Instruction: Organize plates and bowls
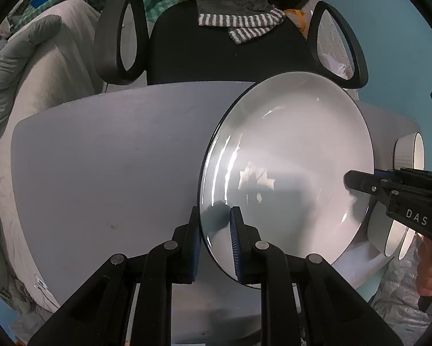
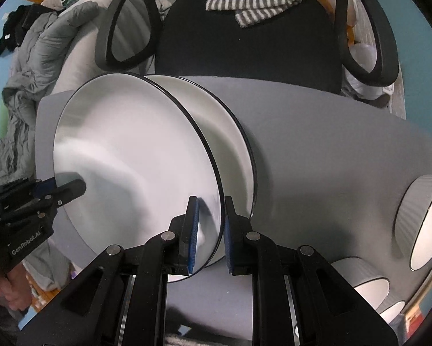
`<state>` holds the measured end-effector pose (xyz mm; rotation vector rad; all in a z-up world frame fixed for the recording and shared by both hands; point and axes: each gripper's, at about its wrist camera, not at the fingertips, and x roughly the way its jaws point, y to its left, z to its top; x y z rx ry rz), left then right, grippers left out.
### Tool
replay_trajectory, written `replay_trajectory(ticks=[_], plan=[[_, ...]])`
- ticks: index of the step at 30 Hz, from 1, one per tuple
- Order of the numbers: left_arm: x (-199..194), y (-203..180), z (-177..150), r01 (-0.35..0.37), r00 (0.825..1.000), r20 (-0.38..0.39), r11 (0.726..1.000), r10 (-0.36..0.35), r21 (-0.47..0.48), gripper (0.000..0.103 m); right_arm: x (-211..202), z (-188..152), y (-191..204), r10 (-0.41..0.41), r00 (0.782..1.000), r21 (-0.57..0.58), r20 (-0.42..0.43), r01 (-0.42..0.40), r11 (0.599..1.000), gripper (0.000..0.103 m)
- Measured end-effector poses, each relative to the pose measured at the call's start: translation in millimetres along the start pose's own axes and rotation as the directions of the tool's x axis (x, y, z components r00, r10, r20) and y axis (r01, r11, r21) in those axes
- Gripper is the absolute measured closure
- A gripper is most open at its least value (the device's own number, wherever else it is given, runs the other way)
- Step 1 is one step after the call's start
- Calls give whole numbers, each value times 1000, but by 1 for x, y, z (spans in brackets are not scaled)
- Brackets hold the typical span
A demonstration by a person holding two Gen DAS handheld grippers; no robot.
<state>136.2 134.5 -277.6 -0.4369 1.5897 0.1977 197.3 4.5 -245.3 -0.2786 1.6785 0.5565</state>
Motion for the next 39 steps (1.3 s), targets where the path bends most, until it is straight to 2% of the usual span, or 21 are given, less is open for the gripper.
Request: replay_trajectory(ticks=[11, 14, 16, 19, 21, 22, 27, 35, 36, 38, 39], plan=[[7, -4, 8, 10, 1000, -29, 1000, -10, 9, 85, 2, 6, -8, 9, 1000, 41, -28, -8, 999, 87], [8, -5, 9, 10, 999, -41, 1000, -10, 14, 82, 2, 8, -8, 23, 999, 61, -33, -21, 998, 83], [7, -7, 9, 14, 999, -40, 1000, -13, 22, 77, 3, 9, -9, 28, 999, 78, -38, -25, 997, 77], [3, -11, 10, 10, 1000, -25, 999, -9, 40, 75, 2, 10, -7, 41, 998, 91, -37, -37, 995, 63], [1, -14, 11, 10, 1000, -18, 999, -9, 51, 69, 0, 10, -4, 45, 998, 102, -35, -41, 994, 53], [0, -16, 12, 10, 1000, -15, 998, -9, 54, 66, 0, 11, -3, 43, 998, 109, -34, -40, 993, 52], [-3, -18, 14, 13, 1000, -6, 997, -13, 70, 65, -3, 11, 4, 9, 1000, 125, -29, -6, 992, 42], [-6, -17, 7, 35, 999, -2, 995, -35, 95, 64, -10, 5, 11, -44, 999, 142, -15, 45, 989, 36], [-7, -16, 6, 38, 999, -2, 995, -38, 95, 64, -11, 5, 13, -63, 998, 139, -13, 64, 988, 31], [-8, -14, 4, 44, 999, -2, 994, -44, 95, 64, -14, 4, 17, -140, 990, 121, 2, 139, 983, 30], [-9, -13, 3, 45, 999, -1, 994, -45, 96, 64, -15, 4, 19, -154, 988, 107, 12, 152, 983, 30]])
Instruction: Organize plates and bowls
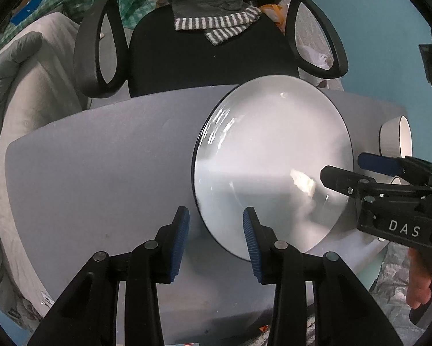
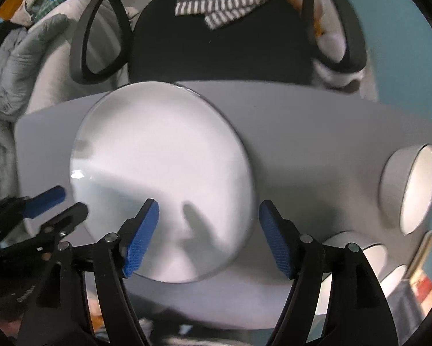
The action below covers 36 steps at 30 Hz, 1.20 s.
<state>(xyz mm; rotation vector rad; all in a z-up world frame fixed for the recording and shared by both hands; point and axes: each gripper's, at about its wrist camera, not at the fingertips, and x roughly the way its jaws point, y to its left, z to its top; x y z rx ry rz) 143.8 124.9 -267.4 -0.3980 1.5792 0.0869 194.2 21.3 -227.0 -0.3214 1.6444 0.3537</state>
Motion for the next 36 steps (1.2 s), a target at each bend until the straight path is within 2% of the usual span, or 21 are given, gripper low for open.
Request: replay_trajectory(ticks=[3, 8, 11, 16, 29, 36], plan=[[-3, 2, -4, 6, 1000, 5, 1000, -6, 4, 64, -2, -2, 7, 9, 1000, -16, 0, -9, 1000, 30], [-15, 3, -12, 15, 1000, 26, 1000, -15, 21, 63, -7, -9, 13, -37, 999, -28, 30, 38, 999, 30], [-24, 2, -20, 18, 999, 49, 999, -20, 26, 53, -10, -19, 14, -37, 999, -21, 39, 38, 999, 30], [-38, -4, -34, 23, 996, 80, 997, -29, 71, 49, -18, -36, 12, -52, 996, -3, 65, 52, 999, 30], [-60, -29, -67, -18, 992, 122, 976, -8, 217, 32, -49, -87, -17, -102, 987, 124, 126, 87, 988, 30], [-64, -53, -80, 6, 994, 101, 963, -34, 271, 30, -61, -116, -38, -127, 983, 175, 131, 103, 979, 30]])
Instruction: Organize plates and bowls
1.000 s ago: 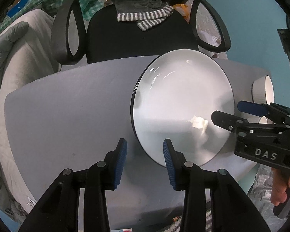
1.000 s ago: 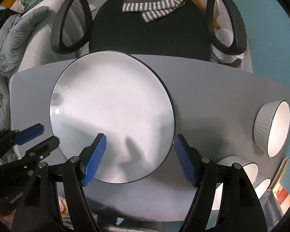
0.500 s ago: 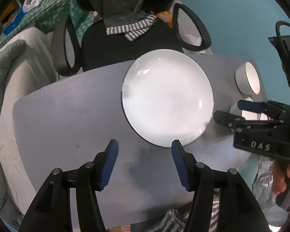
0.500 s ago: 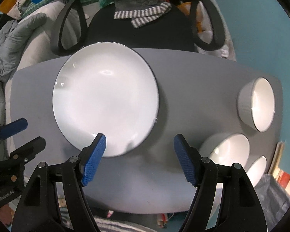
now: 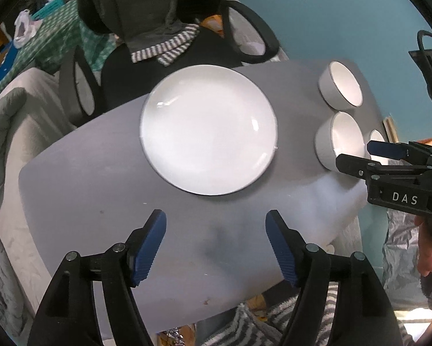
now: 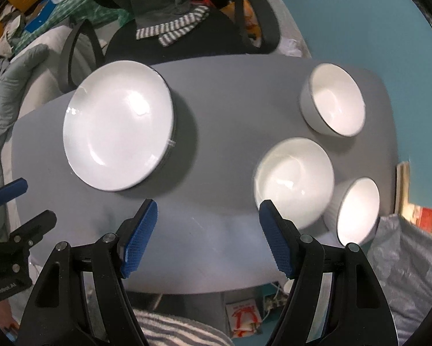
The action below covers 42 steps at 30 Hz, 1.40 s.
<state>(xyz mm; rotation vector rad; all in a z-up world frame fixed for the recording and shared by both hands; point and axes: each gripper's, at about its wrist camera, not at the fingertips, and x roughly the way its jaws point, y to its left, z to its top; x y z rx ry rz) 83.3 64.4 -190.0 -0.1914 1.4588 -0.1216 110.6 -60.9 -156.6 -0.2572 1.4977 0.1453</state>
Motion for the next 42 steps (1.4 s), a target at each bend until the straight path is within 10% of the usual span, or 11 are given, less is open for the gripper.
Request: replay_trajectory(ticks=[26, 42], plan=[[62, -133, 47, -16, 996, -88, 999, 13, -32, 30, 26, -1, -143, 26, 1000, -50, 10, -25, 998, 30], [132, -155, 68, -81, 982, -185, 981, 48, -174, 30, 83, 23, -144, 68, 993, -241, -96, -90, 966, 31]])
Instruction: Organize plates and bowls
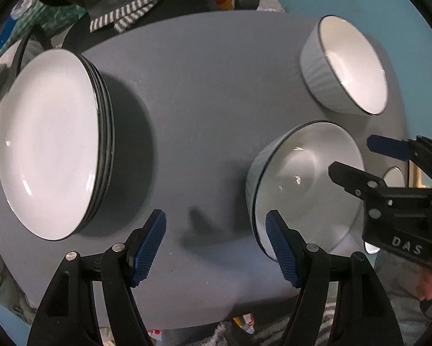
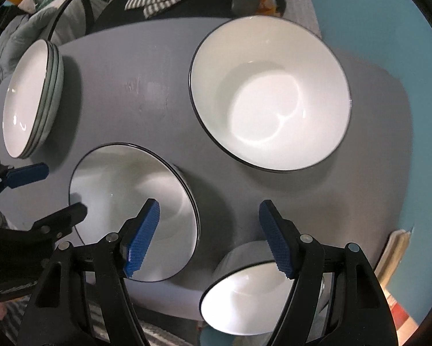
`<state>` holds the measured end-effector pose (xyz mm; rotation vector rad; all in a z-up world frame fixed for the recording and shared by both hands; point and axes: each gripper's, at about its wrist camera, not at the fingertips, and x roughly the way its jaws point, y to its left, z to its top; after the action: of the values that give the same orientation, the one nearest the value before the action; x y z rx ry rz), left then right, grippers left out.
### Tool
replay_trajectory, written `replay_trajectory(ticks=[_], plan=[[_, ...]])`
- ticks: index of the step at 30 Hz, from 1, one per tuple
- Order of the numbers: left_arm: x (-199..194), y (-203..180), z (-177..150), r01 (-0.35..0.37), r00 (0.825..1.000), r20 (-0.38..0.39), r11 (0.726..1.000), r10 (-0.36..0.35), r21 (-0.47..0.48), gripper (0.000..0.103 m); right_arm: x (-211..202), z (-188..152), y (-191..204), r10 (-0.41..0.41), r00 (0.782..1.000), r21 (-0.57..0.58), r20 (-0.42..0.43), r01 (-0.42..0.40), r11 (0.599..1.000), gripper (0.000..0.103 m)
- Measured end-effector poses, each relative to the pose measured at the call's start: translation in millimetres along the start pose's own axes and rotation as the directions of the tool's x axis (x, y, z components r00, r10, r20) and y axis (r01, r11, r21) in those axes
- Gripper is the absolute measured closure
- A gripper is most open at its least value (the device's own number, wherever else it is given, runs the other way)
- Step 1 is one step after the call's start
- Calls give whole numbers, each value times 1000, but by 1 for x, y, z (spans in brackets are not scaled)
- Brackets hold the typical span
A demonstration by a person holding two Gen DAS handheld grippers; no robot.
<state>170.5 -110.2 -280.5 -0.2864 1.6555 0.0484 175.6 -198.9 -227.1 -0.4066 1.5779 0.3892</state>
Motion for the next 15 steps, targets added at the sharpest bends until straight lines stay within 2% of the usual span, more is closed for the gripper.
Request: replay_trajectory(ticks=[4, 10, 15], plan=[[10, 1, 2, -8, 1000, -23, 1000, 7, -17, 30, 7, 2, 1, 11, 1000, -14, -18, -11, 1000, 37], [22, 2, 0, 5, 998, -60, 999, -7, -35, 31, 19, 0, 11, 27, 998, -29, -60, -29, 999, 54], [25, 4, 0, 54, 996, -63, 998, -57, -43, 50, 25, -2, 19, 35, 997, -18, -69, -36, 999, 69]])
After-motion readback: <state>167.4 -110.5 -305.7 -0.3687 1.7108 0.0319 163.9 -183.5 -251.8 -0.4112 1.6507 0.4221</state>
